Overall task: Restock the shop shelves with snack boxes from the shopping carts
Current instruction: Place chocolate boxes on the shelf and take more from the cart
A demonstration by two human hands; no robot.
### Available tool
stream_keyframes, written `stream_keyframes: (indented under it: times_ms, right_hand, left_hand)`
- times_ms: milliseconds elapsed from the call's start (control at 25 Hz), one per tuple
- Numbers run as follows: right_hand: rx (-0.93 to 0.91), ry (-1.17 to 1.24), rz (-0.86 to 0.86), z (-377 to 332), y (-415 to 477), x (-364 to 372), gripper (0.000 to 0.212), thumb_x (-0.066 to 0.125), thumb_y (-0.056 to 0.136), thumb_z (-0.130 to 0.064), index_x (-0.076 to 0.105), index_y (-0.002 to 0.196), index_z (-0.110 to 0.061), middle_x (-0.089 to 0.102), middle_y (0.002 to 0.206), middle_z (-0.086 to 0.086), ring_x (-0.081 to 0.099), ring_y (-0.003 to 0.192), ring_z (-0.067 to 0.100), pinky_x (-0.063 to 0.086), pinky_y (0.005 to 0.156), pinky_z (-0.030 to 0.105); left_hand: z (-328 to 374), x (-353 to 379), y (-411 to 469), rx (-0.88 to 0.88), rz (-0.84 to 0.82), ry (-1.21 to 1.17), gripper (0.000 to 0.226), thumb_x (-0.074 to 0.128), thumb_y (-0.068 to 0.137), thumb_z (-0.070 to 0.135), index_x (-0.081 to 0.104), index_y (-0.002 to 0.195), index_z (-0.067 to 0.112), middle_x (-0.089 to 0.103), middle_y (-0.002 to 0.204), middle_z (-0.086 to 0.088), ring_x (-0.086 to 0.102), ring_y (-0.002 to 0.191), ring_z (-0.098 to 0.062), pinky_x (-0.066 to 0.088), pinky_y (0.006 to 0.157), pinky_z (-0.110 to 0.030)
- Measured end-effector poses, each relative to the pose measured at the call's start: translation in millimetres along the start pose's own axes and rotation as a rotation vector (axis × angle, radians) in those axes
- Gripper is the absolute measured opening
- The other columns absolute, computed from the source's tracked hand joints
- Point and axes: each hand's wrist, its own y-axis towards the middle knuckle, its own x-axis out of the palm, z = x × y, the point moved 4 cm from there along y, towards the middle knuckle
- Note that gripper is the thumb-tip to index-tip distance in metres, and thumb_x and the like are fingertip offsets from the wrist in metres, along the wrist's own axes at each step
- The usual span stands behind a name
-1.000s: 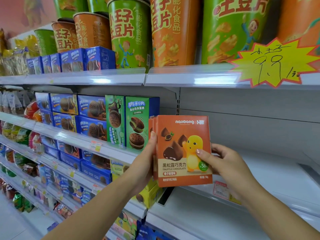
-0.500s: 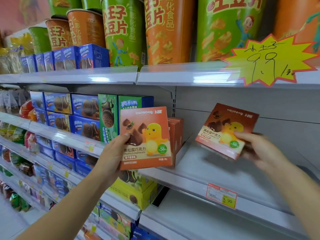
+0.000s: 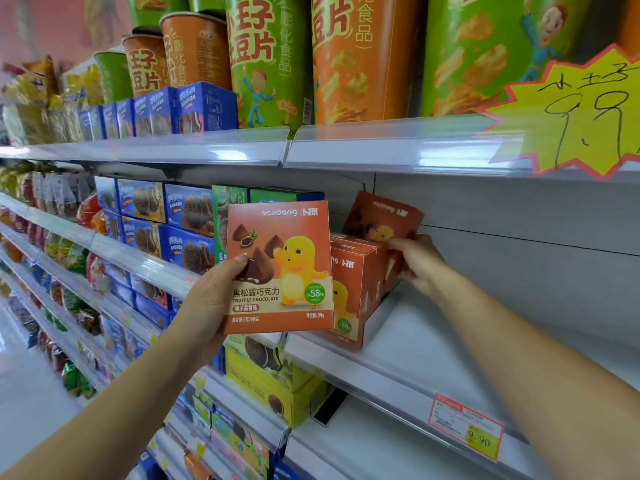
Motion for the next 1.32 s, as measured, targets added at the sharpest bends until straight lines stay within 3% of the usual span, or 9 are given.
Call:
stream_keyframes:
  times_ms: [120, 280, 440, 600, 800, 1000, 1080, 1200, 1320]
  right_hand:
    - [-0.022, -0.159, -0.182, 5.2, 1.4, 6.5, 0.053, 0.073, 0.08, -0.026, 0.054, 0.127, -0.01, 0.073, 0.103, 0.01, 0.073, 0.089, 0.023, 0.059, 0.07, 0.035]
    - [-0.034, -0.261, -0.329, 8.7, 1.5, 9.5, 0.011, 0.06, 0.091, -0.019, 0.063, 0.1, -0.013, 0.072, 0.09, 0.012, 0.069, 0.086, 0.029, 0.056, 0.071, 0.037]
    - [-0.03, -0.365, -0.333, 21.9, 1.0, 4.4, 0.026, 0.059, 0.089, -0.013, 0.054, 0.114, -0.017, 0.07, 0.104, 0.014, 0.068, 0.097, 0.03, 0.053, 0.092, 0.039]
    - [-0.02, -0.519, -0.495, 18.4, 0.7, -2.7, 0.079, 0.066, 0.07, -0.004, 0.038, 0.141, -0.024, 0.066, 0.118, 0.011, 0.065, 0.106, 0.025, 0.051, 0.09, 0.033]
    - [-0.049, -0.86, -0.457, 9.7, -8.6, -5.1, 0.059, 0.056, 0.085, 0.013, 0.045, 0.136, -0.014, 0.066, 0.11, 0.014, 0.062, 0.101, 0.027, 0.051, 0.084, 0.027]
    - [-0.08, -0.261, -0.341, -32.1, 0.5, 3.6, 0.047, 0.052, 0.096, -0.036, 0.04, 0.141, -0.041, 0.066, 0.12, 0.006, 0.067, 0.104, 0.032, 0.053, 0.093, 0.047]
    - [-0.091, -0.393, -0.364, -42.4, -3.2, 20.1, 0.054, 0.054, 0.092, -0.055, 0.041, 0.14, -0.036, 0.063, 0.122, 0.002, 0.067, 0.1, 0.031, 0.057, 0.083, 0.043]
    - [-0.136, -0.517, -0.236, -44.2, -3.8, 33.0, 0.049, 0.062, 0.091, -0.042, 0.047, 0.134, -0.024, 0.064, 0.113, 0.002, 0.066, 0.089, 0.022, 0.057, 0.071, 0.037]
    - [-0.137, -0.327, -0.197, -35.8, 2.2, 21.2, 0.035, 0.061, 0.094, -0.03, 0.055, 0.125, -0.014, 0.069, 0.108, 0.01, 0.069, 0.091, 0.026, 0.058, 0.08, 0.048]
  left_hand:
    - [1.5, -0.7, 1.3, -0.005, -0.003, 0.001, 0.023, 0.05, 0.097, 0.03, 0.061, 0.094, 0.01, 0.073, 0.071, -0.01, 0.069, 0.053, -0.02, 0.052, 0.042, -0.022]
    - [4.1, 4.1, 3.4, -0.001, -0.006, -0.006, 0.024, 0.049, 0.098, 0.03, 0.062, 0.095, 0.01, 0.073, 0.07, -0.01, 0.068, 0.051, -0.019, 0.046, 0.037, -0.02]
    - [3.0, 3.9, 7.6, -0.004, -0.013, -0.002, 0.025, 0.051, 0.097, 0.031, 0.064, 0.096, 0.01, 0.074, 0.076, -0.012, 0.071, 0.058, -0.021, 0.053, 0.044, -0.022]
    - [-0.1, 6.9, 8.1, -0.013, -0.034, -0.012, 0.031, 0.052, 0.096, 0.033, 0.063, 0.107, 0.006, 0.075, 0.08, -0.012, 0.072, 0.062, -0.021, 0.055, 0.048, -0.024]
    - [-4.2, 7.6, 7.5, -0.026, -0.053, -0.033, 0.036, 0.056, 0.09, 0.036, 0.063, 0.112, 0.007, 0.075, 0.083, -0.011, 0.072, 0.064, -0.021, 0.056, 0.049, -0.026]
    - [-4.1, 0.7, 8.4, -0.038, -0.031, -0.023, 0.035, 0.058, 0.087, 0.037, 0.064, 0.108, 0.009, 0.075, 0.084, -0.013, 0.072, 0.067, -0.024, 0.056, 0.053, -0.029]
    - [-1.2, -1.8, 8.3, -0.034, -0.008, -0.026, 0.029, 0.056, 0.092, 0.034, 0.064, 0.104, 0.009, 0.075, 0.081, -0.011, 0.072, 0.063, -0.022, 0.055, 0.048, -0.026]
    - [0.9, -2.0, 6.2, -0.035, 0.009, -0.027, 0.025, 0.052, 0.096, 0.032, 0.063, 0.097, 0.01, 0.074, 0.076, -0.01, 0.07, 0.057, -0.02, 0.05, 0.041, -0.023]
    - [0.6, -3.6, 6.1, -0.037, -0.01, -0.013, 0.027, 0.053, 0.095, 0.033, 0.063, 0.102, 0.009, 0.074, 0.081, -0.012, 0.071, 0.06, -0.021, 0.052, 0.042, -0.025]
